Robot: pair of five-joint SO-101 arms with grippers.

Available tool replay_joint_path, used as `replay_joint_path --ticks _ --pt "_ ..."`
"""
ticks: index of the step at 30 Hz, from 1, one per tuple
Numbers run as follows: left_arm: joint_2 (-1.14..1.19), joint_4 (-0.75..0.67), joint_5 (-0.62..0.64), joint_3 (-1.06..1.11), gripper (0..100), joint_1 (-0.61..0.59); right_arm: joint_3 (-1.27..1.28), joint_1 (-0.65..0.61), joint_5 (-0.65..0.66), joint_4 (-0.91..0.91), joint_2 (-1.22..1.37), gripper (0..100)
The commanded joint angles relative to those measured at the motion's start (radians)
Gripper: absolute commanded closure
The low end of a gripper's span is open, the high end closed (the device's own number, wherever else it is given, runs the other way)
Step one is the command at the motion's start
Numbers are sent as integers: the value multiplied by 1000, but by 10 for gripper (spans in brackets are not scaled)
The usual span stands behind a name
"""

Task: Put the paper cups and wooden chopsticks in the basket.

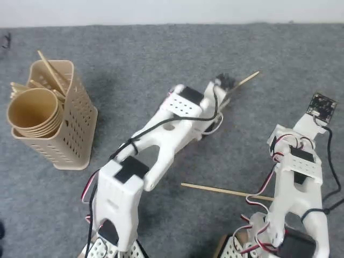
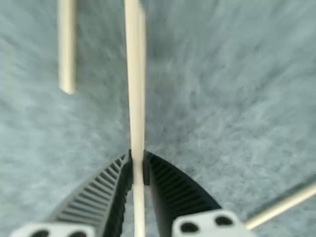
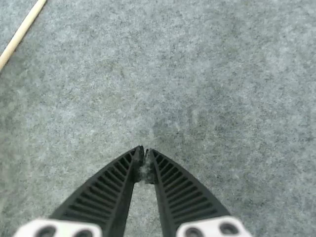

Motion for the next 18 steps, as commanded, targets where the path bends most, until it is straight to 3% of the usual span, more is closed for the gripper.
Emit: replay_joint_path --ticks 1,10,18 --pt "-167 89 -5 -136 988 -9 -8 -12 12 -16 -30 991" --pt "-542 135 -3 -280 988 -75 -8 -12 12 -16 -30 991" --pt "-836 21 114 -265 988 -397 -8 -12 14 -16 -30 991"
